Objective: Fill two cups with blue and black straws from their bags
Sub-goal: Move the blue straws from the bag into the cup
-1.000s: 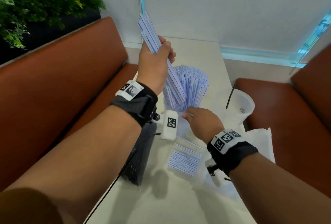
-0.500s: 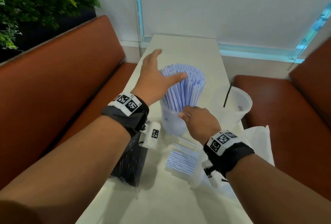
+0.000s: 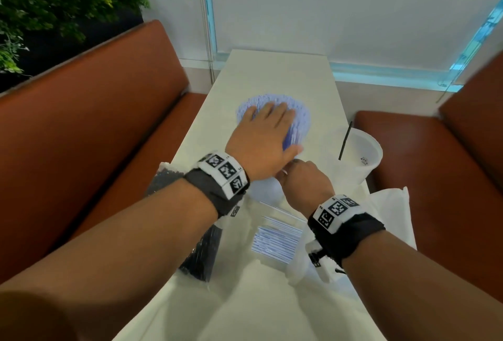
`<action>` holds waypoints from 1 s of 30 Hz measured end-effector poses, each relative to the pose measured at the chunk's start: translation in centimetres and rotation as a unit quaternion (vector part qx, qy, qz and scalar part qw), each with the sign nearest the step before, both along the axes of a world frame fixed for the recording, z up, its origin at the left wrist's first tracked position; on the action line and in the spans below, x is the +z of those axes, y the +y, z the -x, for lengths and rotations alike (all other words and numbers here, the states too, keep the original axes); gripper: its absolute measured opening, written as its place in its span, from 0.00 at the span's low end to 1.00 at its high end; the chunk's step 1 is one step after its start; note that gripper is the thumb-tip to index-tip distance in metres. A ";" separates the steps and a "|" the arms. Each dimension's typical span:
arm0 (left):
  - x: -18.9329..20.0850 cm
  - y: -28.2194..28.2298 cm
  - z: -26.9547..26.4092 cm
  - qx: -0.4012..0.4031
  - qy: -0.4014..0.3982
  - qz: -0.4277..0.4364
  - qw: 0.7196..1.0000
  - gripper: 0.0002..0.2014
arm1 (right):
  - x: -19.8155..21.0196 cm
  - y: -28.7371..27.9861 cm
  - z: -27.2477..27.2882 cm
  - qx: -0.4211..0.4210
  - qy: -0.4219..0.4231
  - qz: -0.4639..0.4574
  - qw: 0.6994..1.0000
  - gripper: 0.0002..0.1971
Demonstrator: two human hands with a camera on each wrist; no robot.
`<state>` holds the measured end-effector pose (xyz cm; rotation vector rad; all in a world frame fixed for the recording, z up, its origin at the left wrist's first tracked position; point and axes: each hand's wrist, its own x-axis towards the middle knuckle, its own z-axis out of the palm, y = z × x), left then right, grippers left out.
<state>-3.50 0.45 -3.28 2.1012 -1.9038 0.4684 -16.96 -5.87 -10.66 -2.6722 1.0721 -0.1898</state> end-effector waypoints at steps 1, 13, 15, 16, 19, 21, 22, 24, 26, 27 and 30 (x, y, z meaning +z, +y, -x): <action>-0.2 -0.1 0.1 0.000 -0.014 -0.033 0.999 0.38 | 0.1 0.1 0.0 -0.004 -0.007 -0.004 1.000 0.14; -1.8 1.9 -0.3 0.055 0.238 0.081 0.966 0.52 | 0.6 0.5 0.3 0.033 0.033 0.007 0.999 0.16; -1.8 0.2 0.0 0.062 0.243 0.072 0.965 0.52 | 0.6 0.6 0.1 0.009 -0.002 -0.024 1.000 0.17; -1.6 -0.8 0.1 0.072 0.246 0.060 0.965 0.51 | 0.4 0.6 0.1 0.012 -0.001 -0.022 1.000 0.16; -0.8 -3.3 0.1 0.098 0.250 0.030 0.963 0.41 | 0.1 0.7 0.1 0.024 0.008 0.000 1.000 0.13; -0.1 -4.3 -0.3 0.099 0.251 0.043 0.962 0.34 | -0.1 0.4 0.2 0.025 0.013 0.008 1.000 0.12; 0.2 -4.5 -0.6 0.097 0.246 0.053 0.963 0.32 | -0.2 0.2 0.3 0.027 0.018 0.009 0.999 0.11; 0.5 -4.6 -0.9 0.088 0.231 0.076 0.966 0.29 | -0.3 0.0 0.4 0.038 0.024 0.008 0.999 0.09; 0.1 -4.4 -1.0 0.076 0.205 0.079 0.973 0.31 | -0.3 -0.1 0.4 0.035 0.021 0.005 0.999 0.09; -0.3 -4.2 -1.0 0.072 0.181 0.063 0.979 0.33 | -0.1 -0.2 0.2 0.024 0.018 0.001 1.000 0.11; -0.6 -3.5 -1.3 0.063 0.145 0.017 0.987 0.37 | 0.5 0.0 0.0 0.008 0.022 -0.013 1.000 0.15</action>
